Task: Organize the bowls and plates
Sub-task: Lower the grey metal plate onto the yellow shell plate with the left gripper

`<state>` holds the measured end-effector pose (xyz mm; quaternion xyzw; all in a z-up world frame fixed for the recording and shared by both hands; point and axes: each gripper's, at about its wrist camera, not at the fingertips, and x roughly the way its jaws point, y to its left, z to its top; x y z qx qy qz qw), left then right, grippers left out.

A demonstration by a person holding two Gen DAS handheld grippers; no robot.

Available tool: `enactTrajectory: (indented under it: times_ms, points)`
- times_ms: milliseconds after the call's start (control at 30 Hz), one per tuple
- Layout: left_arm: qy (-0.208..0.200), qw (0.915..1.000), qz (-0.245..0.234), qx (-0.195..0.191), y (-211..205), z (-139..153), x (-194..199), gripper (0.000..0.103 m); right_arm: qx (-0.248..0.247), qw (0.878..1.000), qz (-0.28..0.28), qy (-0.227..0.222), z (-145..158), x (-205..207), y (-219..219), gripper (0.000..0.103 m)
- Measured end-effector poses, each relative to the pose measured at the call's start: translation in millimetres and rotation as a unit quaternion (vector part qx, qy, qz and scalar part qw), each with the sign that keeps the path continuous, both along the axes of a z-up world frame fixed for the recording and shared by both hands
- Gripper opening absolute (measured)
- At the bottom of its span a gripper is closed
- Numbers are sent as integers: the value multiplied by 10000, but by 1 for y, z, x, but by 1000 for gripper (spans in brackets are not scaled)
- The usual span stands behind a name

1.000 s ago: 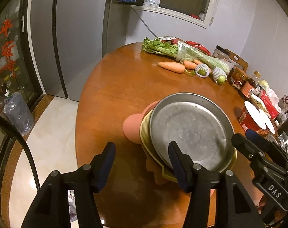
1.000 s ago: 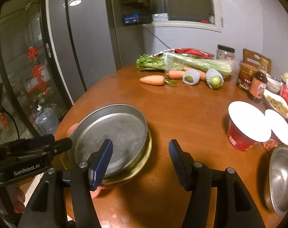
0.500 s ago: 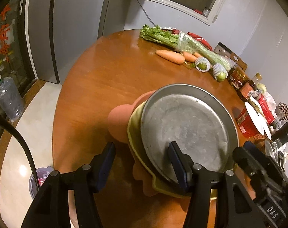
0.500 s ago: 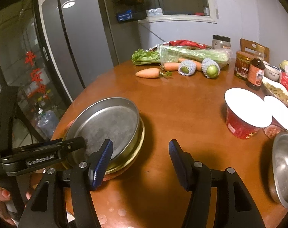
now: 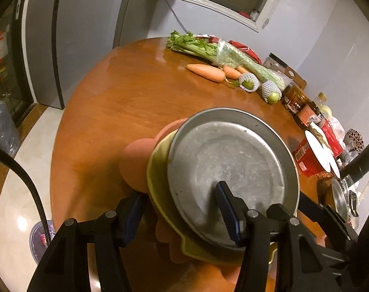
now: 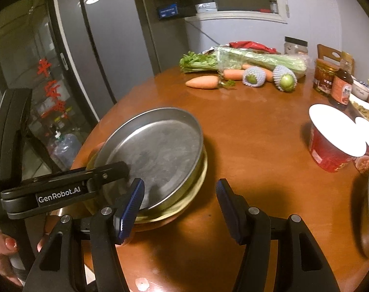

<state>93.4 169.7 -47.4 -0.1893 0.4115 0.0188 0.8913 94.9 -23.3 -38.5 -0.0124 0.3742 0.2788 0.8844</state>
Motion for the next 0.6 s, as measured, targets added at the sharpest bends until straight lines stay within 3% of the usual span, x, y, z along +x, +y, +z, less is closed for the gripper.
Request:
enactTrajectory:
  times_ms: [267,400,600]
  points:
    - [-16,9997,-230,-23,-15,0,8,57,-99,9997,-175,-104,-1,4,-5,63]
    - [-66,9995,-251,194,-25,2,15,57,43,9998,-191,56,-4,10,-14,63]
    - [-31,9988,-399,286,-40,3,28,57,-36,9992,-397,-96,-5,16,-27,63]
